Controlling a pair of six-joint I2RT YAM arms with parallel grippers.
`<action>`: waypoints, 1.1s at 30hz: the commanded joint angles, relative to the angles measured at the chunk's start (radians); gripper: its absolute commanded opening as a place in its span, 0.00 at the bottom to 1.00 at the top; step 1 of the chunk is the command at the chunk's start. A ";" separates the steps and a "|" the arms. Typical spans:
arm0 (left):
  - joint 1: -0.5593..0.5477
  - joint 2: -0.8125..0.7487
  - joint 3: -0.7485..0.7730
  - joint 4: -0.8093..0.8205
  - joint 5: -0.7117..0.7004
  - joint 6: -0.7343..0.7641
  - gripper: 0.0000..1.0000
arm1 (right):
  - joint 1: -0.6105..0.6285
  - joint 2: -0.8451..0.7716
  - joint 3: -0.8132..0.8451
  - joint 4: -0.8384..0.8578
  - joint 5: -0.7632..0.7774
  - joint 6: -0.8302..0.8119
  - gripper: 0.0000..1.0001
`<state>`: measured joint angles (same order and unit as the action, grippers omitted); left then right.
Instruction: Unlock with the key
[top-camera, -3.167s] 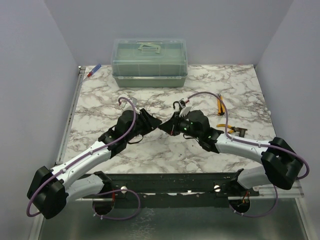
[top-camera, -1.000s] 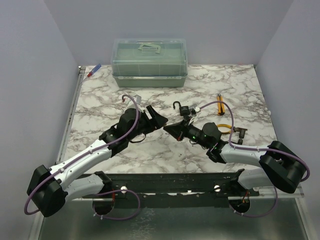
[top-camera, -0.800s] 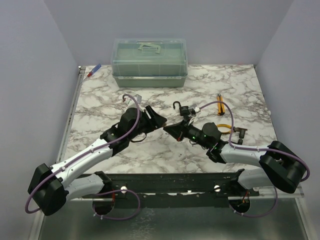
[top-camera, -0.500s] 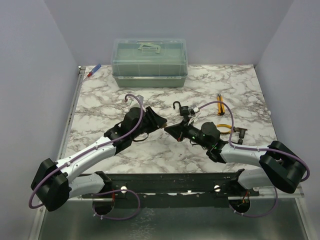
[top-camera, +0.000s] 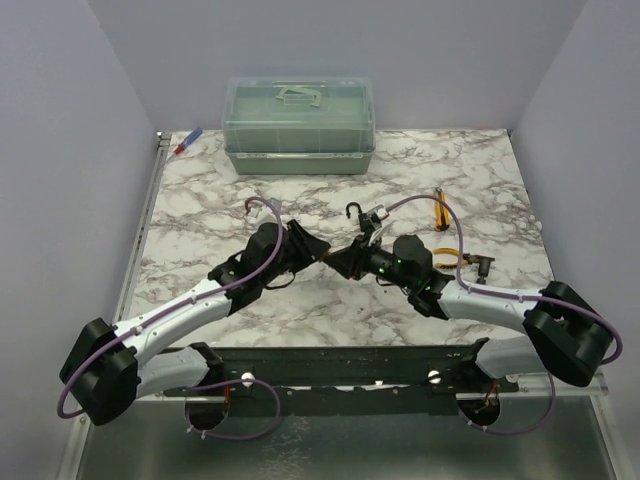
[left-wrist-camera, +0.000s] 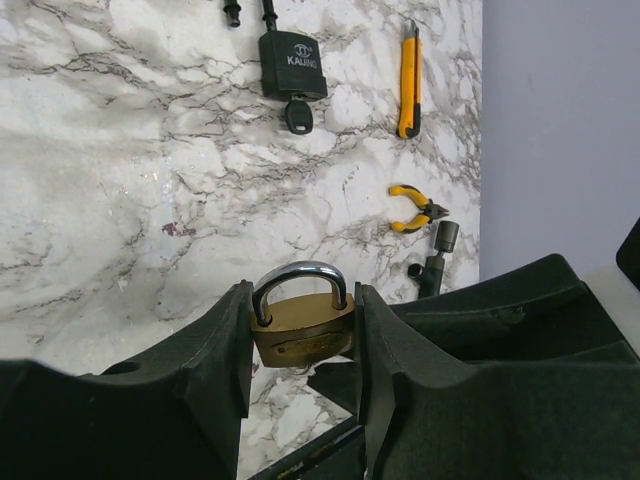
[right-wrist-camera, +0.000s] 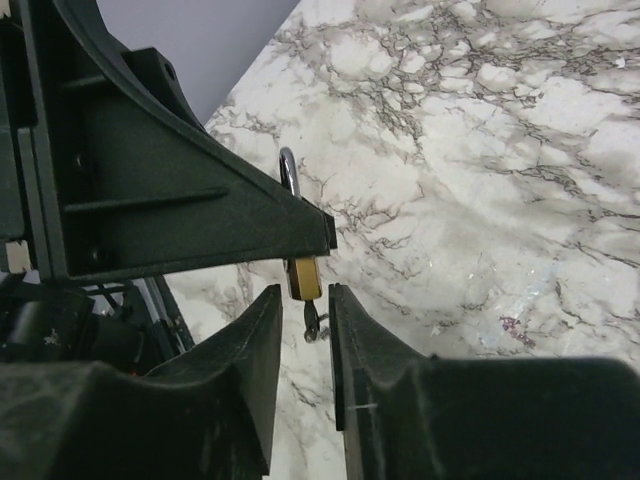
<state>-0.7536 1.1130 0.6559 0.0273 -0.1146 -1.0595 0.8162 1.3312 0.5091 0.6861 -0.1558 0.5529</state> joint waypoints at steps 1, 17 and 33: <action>-0.006 -0.047 -0.027 0.022 -0.053 -0.040 0.08 | -0.002 -0.036 0.042 -0.071 -0.012 -0.015 0.36; -0.004 -0.085 -0.026 0.032 -0.062 -0.043 0.07 | -0.002 -0.076 0.039 -0.144 -0.072 -0.038 0.42; -0.005 -0.106 -0.035 0.041 -0.050 -0.039 0.06 | -0.002 -0.027 0.078 -0.107 -0.067 -0.031 0.28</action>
<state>-0.7551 1.0313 0.6281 0.0216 -0.1623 -1.0969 0.8162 1.2907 0.5568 0.5522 -0.2054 0.5297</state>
